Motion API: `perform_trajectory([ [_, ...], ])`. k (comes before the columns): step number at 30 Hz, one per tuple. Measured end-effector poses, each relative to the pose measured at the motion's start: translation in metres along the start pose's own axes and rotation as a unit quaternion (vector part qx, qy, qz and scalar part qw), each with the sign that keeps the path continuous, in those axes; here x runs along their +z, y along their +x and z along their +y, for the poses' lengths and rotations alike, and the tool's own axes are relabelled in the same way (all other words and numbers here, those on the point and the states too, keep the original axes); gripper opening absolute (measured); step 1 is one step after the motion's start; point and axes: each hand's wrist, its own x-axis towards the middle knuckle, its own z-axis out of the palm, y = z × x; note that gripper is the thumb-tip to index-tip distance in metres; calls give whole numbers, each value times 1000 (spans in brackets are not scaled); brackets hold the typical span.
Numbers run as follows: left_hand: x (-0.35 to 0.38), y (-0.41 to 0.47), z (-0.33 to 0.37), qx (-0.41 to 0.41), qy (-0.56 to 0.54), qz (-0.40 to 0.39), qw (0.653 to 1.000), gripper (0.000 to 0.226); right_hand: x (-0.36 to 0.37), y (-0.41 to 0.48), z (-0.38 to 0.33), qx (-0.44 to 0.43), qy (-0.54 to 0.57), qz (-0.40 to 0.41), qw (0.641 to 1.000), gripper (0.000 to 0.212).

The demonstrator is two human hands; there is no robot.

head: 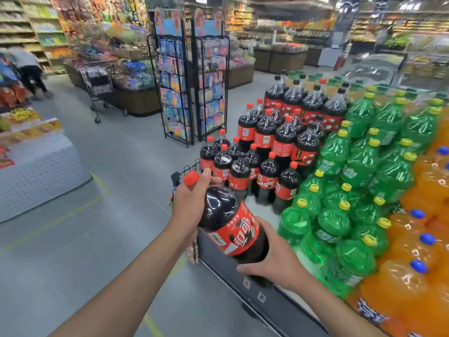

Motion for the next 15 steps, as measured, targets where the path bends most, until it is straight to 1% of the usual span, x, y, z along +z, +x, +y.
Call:
perform_trajectory([
  [5,8,49,-7,-8,0,12,1000,38,-1,53,17,8,8,-16,1000,106],
  [9,15,92,-14,5,4,-3,1000,35,0,93,28,22,10,-14,1000,101],
  [12,19,132,-19,17,11,-50,999,34,2,121,38,42,23,6,999,99],
  [14,22,160,-19,14,0,-107,994,34,4,141,46,59,33,25,997,101],
  [15,24,175,-19,13,-5,-141,990,37,6,151,49,66,36,36,996,102],
])
